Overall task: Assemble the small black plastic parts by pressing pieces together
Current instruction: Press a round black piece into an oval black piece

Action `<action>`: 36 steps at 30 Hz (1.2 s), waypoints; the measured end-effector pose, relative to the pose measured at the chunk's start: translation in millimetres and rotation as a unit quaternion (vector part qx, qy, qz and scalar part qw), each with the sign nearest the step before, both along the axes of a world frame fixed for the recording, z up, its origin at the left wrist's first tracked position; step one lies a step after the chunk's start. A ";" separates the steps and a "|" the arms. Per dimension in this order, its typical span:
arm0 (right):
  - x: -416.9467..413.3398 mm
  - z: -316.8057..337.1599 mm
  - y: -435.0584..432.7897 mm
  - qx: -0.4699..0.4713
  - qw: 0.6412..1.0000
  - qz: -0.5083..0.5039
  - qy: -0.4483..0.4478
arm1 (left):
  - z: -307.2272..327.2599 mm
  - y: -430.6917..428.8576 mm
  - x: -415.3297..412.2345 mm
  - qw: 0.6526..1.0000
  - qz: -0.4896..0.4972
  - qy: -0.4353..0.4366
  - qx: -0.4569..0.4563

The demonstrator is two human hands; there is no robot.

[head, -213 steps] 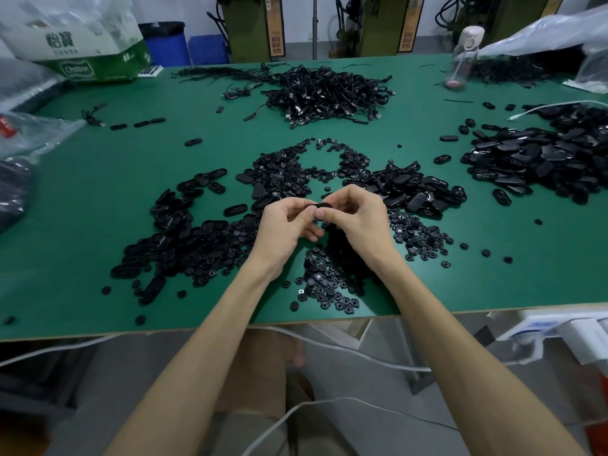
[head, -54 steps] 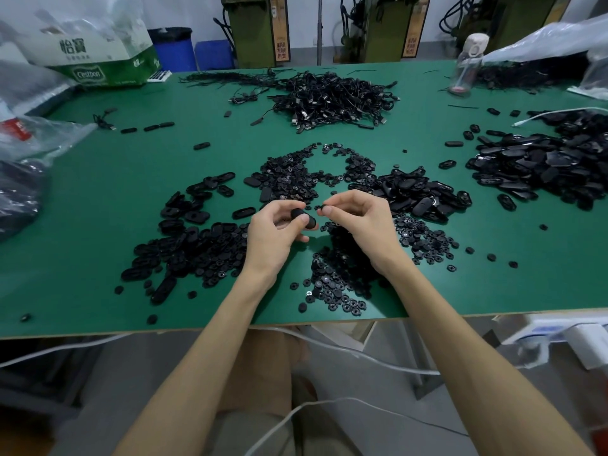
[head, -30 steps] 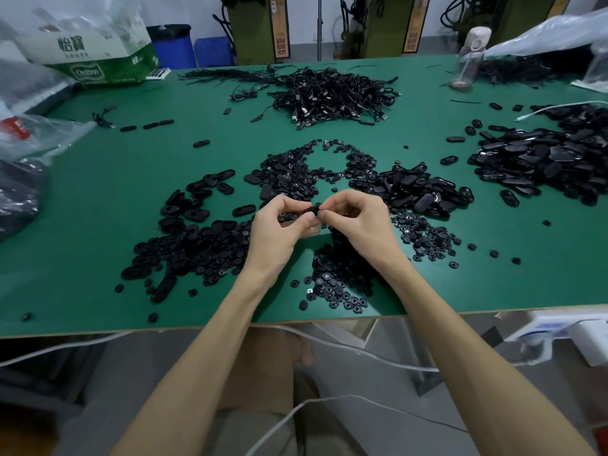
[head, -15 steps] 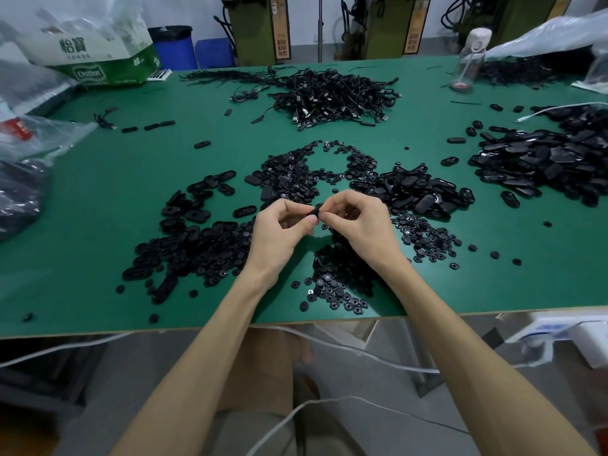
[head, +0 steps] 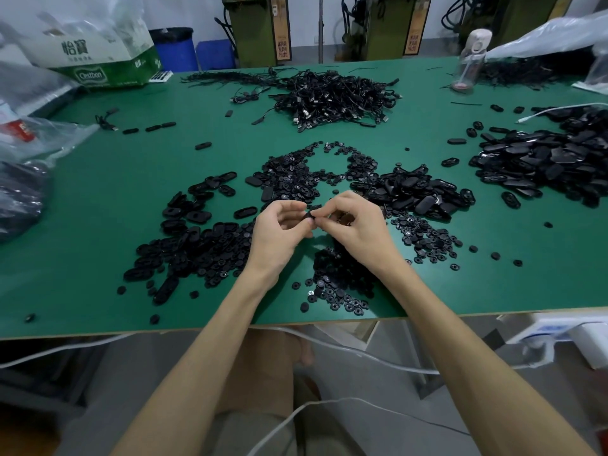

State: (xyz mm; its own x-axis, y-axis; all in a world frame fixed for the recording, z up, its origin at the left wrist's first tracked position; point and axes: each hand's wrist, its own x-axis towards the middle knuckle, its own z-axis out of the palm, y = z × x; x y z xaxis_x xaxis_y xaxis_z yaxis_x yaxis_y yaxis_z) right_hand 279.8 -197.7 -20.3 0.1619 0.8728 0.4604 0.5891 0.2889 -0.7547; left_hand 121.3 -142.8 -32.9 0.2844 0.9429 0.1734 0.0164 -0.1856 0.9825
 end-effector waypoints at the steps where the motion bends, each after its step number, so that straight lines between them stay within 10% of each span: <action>1: -0.6 0.4 -0.4 -0.005 1.000 0.007 0.000 | 0.1 0.2 -0.2 1.000 0.003 0.000 0.001; 36: 4.6 -6.0 4.3 -0.036 0.991 0.035 0.127 | 6.8 -5.6 -1.6 0.999 -0.006 0.042 0.016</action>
State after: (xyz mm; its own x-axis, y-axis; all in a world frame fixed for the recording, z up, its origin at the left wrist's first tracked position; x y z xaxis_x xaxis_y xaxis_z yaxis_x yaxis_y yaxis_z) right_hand 284.5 -193.5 -26.2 0.2031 0.9151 0.3483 0.3575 0.2619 -0.8965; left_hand 119.8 -148.4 -26.1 0.3113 0.9335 0.1779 0.0964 -0.2172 0.9713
